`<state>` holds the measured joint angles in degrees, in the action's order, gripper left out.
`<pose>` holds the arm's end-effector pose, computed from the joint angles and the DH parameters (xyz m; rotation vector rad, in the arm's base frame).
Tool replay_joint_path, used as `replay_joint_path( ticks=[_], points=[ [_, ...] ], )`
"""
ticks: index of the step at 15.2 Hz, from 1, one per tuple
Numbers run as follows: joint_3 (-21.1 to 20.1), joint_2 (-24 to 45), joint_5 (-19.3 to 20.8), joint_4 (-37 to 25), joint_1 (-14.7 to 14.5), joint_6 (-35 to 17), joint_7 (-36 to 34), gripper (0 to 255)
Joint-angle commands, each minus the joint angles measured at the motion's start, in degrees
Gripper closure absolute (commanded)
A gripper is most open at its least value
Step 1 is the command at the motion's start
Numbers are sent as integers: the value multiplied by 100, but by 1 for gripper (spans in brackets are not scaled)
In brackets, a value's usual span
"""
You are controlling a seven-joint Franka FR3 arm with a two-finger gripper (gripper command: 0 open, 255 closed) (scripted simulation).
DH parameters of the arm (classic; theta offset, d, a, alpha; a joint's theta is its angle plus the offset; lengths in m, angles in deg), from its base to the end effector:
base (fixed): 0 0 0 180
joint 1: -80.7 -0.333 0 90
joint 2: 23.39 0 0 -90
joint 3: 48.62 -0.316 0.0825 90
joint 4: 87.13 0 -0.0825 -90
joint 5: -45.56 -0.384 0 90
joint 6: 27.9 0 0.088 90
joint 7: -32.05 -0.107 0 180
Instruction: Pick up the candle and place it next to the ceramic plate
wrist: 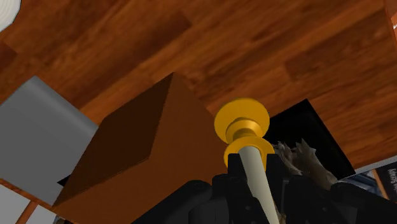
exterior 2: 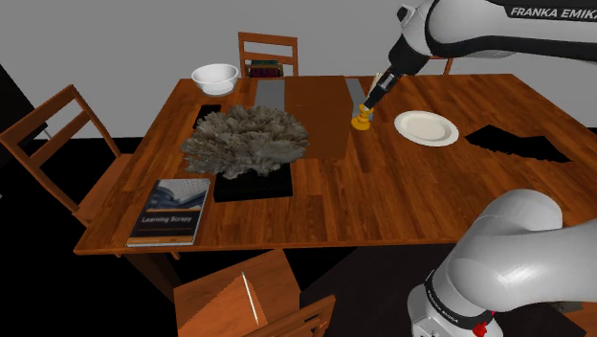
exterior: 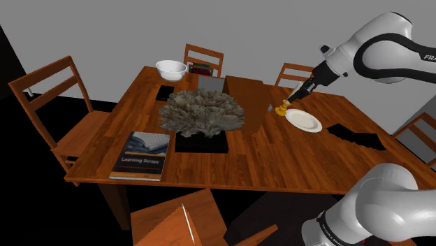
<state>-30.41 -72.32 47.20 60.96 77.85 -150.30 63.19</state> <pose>0.3240 -0.1066 0.5446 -2.9631 -0.5165 -0.6537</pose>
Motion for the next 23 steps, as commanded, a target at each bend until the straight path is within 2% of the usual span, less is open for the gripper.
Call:
replay_joint_path(
  ticks=[1,7,13,18,23],
  points=[
    [246,-109,112,1,122,125,267,255],
    [1071,-111,429,-312,391,472,1110,255],
    [1929,123,672,-864,479,773,1945,255],
    [2691,454,782,-1492,372,1005,2636,255],
    [3550,869,792,-2265,56,1242,3327,255]
  ],
)
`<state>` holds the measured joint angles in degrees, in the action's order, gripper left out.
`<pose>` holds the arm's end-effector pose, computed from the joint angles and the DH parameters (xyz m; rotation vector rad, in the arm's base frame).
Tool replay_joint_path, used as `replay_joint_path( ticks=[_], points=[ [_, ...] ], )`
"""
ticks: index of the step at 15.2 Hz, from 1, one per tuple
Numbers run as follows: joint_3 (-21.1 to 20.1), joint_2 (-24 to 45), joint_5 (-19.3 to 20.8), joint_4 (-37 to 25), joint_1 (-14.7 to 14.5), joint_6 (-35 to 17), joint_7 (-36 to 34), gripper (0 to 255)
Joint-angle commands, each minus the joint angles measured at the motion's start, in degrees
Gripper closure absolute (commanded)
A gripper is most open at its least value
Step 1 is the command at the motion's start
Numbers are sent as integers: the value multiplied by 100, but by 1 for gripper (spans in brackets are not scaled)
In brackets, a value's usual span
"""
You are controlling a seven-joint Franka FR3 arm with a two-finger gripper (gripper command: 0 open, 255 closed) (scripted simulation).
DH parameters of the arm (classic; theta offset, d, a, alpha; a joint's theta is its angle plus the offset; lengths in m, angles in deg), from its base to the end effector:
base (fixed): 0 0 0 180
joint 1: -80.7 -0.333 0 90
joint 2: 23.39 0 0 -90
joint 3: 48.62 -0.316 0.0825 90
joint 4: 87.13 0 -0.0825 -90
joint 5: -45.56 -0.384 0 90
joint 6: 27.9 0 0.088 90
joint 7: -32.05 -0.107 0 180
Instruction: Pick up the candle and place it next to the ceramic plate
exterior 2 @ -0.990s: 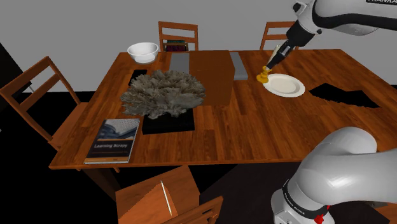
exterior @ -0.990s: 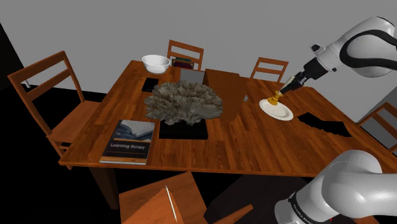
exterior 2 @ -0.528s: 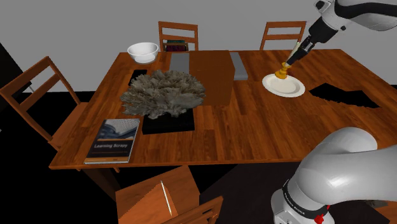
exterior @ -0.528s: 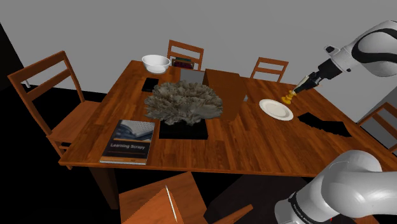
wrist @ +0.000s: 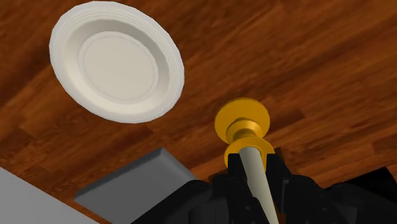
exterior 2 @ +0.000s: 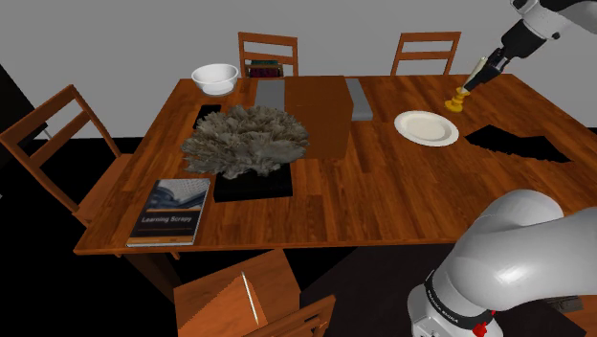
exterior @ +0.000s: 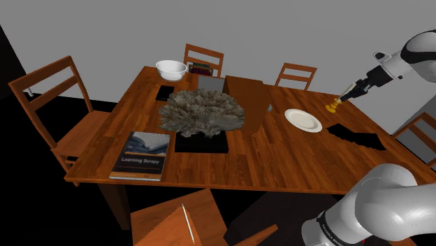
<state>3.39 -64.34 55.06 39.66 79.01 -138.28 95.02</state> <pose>0.2179 -0.3903 0.5456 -2.9622 -0.5163 -0.6546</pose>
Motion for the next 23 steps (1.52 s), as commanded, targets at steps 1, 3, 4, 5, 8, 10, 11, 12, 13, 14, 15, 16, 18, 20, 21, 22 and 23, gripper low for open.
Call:
replay_joint_path(
  ticks=[1,3,4,5,8,10,11,12,13,14,15,16,18,20,21,22,23],
  points=[
    [360,162,-7,-308,-152,91,283,255],
    [770,348,-44,-671,-376,197,562,255],
    [993,440,-66,-862,-511,252,699,255],
    [1229,531,-92,-1060,-663,311,835,255],
    [2032,778,-174,-1699,-1237,505,1228,255],
    [2214,791,-160,-1750,-1363,477,1297,255],
    [2239,780,-145,-1680,-1362,408,1309,255],
    [2266,772,-132,-1611,-1362,340,1322,255],
    [2294,764,-119,-1544,-1363,271,1336,255],
    [2325,757,-106,-1478,-1366,203,1350,255],
    [2357,750,-93,-1414,-1371,135,1364,255],
    [2391,744,-81,-1351,-1378,67,1378,255],
    [2464,734,-56,-1228,-1397,-70,1407,255],
    [2544,724,-31,-1110,-1422,-206,1436,255],
    [2587,720,-18,-1052,-1438,-273,1451,255],
    [2632,717,-6,-997,-1456,-341,1466,255],
    [2679,714,7,-942,-1475,-409,1481,255]
  ],
)
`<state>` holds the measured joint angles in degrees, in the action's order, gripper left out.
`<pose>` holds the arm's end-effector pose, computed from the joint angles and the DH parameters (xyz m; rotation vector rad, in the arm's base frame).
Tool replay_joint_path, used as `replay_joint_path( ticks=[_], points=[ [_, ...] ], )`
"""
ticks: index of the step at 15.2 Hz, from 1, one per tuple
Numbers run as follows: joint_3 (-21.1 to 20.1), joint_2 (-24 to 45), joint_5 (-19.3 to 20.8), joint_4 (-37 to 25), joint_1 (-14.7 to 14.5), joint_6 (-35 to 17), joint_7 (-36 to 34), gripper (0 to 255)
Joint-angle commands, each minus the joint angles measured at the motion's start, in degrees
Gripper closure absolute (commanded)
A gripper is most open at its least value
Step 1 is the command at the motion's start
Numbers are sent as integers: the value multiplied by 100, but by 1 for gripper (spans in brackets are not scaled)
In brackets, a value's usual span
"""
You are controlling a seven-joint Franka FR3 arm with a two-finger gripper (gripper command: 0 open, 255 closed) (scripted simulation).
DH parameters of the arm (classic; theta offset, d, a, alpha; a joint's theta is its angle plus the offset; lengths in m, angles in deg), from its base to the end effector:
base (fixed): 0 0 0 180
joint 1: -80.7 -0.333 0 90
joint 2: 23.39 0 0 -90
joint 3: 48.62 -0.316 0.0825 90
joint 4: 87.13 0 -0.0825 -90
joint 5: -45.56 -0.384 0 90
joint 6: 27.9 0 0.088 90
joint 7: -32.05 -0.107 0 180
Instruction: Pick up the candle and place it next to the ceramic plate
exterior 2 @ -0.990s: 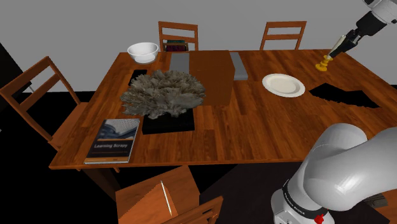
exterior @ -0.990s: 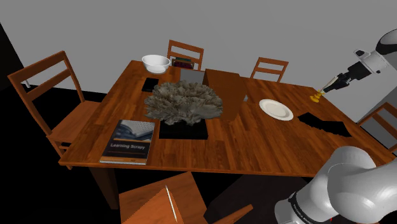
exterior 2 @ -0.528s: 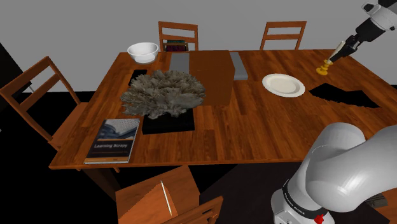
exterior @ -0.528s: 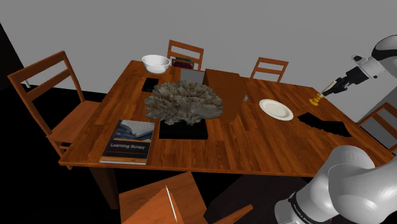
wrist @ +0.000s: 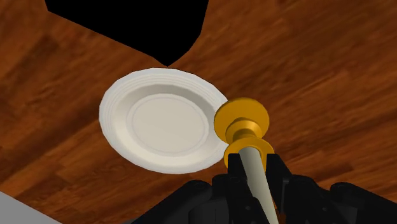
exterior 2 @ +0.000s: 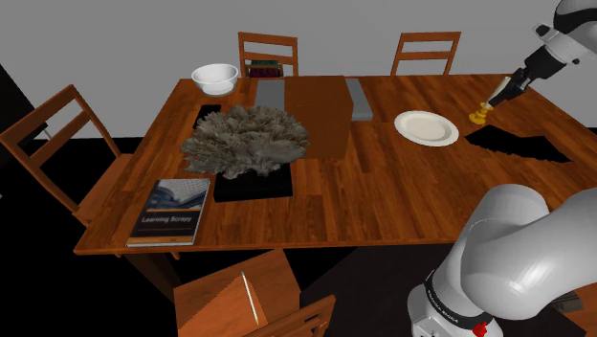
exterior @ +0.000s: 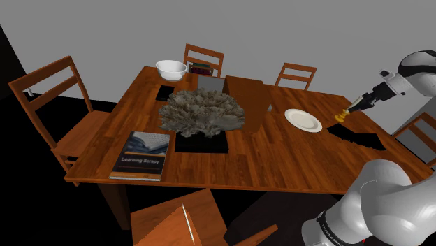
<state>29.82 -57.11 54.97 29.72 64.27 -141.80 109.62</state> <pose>0.1746 -0.5074 0.4759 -2.9626 -0.5186 -0.6533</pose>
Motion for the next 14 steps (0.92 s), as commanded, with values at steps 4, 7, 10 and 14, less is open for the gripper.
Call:
replay_joint_path(
  ticks=[4,7,10,14],
  points=[
    [239,-21,67,259,-97,-328,79,255],
    [411,-31,109,402,-189,-530,123,255],
    [597,-42,153,534,-299,-732,164,255],
    [869,-62,220,692,-470,-998,215,255]
  ],
)
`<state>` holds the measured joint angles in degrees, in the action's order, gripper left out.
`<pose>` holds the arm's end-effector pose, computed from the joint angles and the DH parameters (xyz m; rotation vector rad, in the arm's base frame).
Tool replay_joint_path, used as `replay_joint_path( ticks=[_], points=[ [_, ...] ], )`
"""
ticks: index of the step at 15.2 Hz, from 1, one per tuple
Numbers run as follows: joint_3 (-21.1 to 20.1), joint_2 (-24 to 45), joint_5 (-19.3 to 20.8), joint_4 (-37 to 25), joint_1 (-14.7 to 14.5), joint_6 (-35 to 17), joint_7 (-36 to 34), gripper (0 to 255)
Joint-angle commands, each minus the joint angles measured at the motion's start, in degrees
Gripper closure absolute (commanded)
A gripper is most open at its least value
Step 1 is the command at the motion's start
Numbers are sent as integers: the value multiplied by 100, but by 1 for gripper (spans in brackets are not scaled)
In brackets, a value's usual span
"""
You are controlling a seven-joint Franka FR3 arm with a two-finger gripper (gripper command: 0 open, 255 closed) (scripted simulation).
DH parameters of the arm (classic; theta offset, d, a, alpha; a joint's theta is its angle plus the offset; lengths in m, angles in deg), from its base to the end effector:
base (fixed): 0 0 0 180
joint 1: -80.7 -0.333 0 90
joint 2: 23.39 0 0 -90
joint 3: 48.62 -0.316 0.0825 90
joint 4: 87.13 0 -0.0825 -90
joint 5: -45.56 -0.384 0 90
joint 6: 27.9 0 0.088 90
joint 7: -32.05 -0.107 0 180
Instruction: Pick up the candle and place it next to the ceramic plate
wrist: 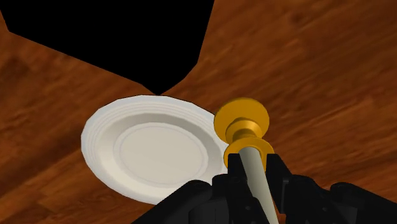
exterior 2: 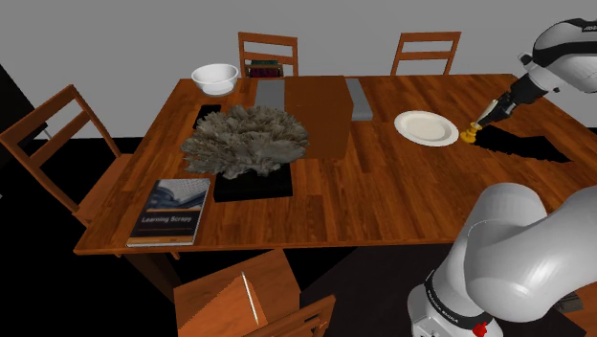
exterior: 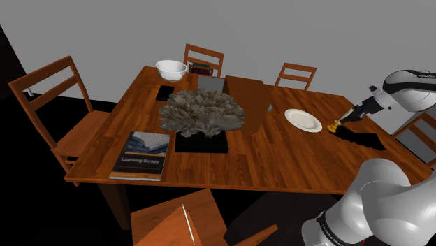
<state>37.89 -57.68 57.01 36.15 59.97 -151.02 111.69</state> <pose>0.1731 -0.5081 0.4027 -2.9626 -0.5186 -0.6533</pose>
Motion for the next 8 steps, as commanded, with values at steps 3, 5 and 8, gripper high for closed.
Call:
replay_joint_path(
  ticks=[3,5,8],
  points=[
    [283,-27,74,155,-187,-274,42,255],
    [437,-46,116,220,-293,-406,62,255],
    [677,-82,186,307,-462,-601,87,255]
  ],
)
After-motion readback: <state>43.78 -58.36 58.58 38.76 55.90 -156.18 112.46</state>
